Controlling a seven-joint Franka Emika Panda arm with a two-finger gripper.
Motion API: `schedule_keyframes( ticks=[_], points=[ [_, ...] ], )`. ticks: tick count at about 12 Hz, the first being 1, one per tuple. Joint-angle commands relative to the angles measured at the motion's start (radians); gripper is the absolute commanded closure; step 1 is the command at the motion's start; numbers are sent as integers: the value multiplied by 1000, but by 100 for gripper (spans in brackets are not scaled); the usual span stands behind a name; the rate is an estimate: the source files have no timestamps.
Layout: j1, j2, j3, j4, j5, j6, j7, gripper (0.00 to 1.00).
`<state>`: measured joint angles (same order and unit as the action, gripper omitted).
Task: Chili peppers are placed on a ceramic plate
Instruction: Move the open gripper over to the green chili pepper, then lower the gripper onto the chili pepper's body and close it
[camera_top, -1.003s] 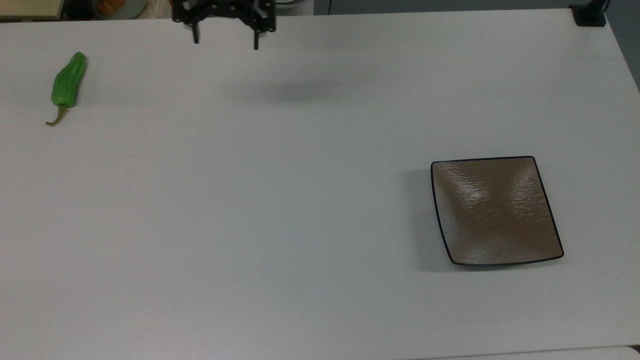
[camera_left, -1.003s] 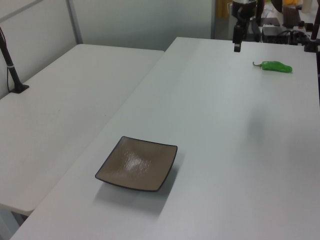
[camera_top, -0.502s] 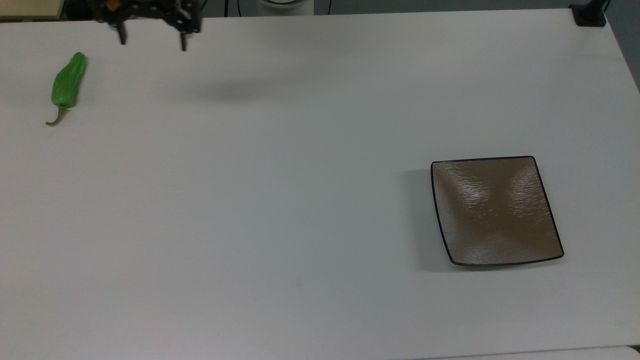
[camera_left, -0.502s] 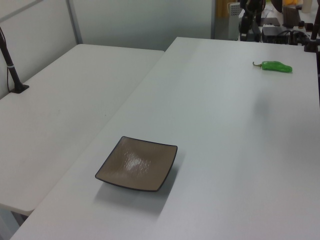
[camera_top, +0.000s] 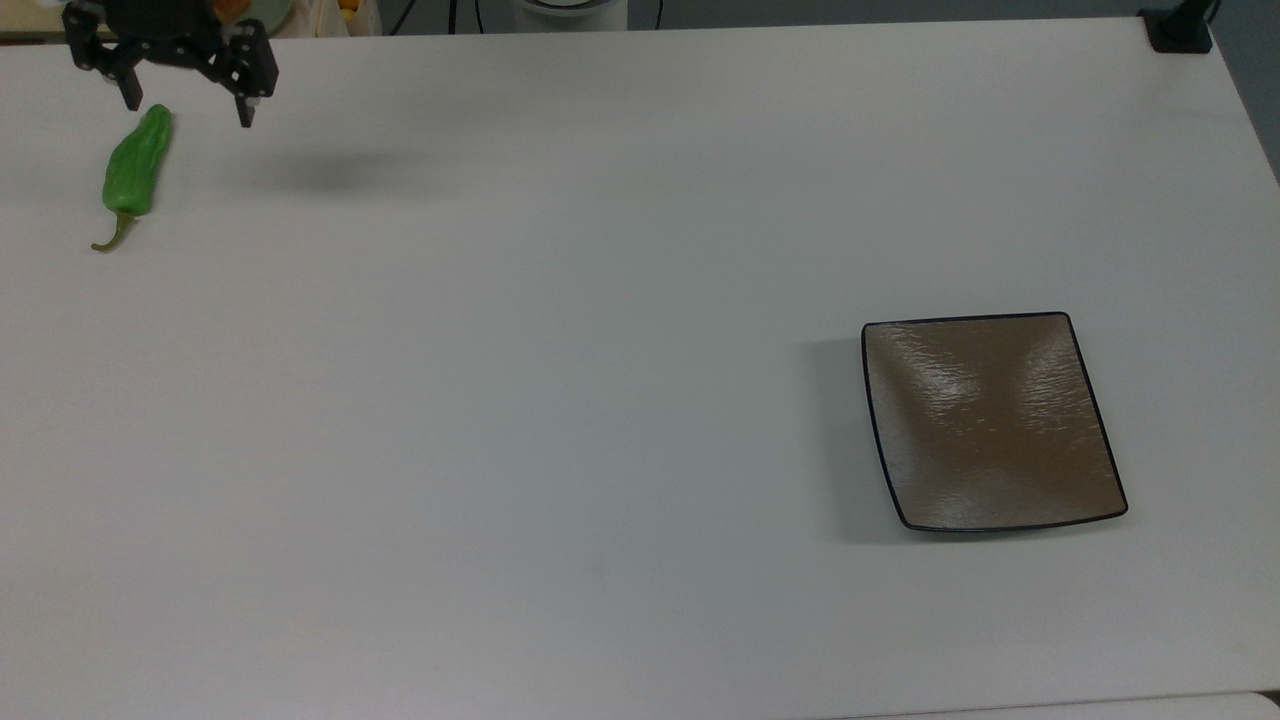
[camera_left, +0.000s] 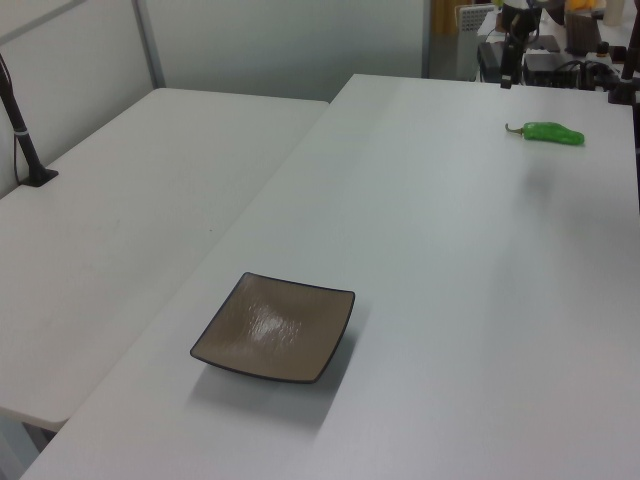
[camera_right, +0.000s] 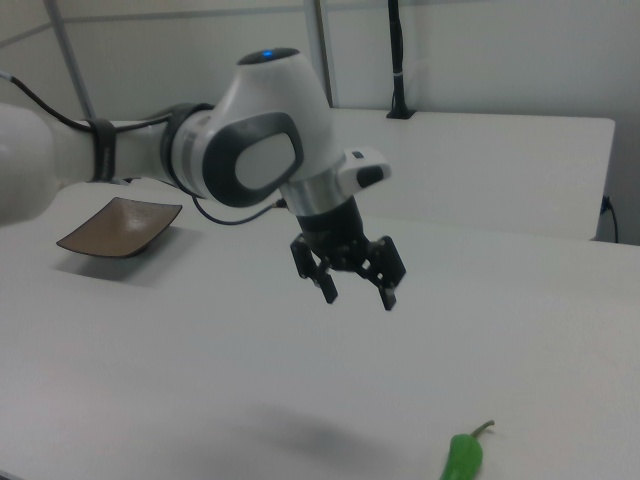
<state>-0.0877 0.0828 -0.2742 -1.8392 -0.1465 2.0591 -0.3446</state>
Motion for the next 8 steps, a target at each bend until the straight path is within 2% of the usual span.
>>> schedule_keyframes(
  ticks=[1,8],
  points=[
    [-46,34,-10,-31,2,48,-48,0],
    [-151,101,-10,-52,27,56,-163,0]
  ],
)
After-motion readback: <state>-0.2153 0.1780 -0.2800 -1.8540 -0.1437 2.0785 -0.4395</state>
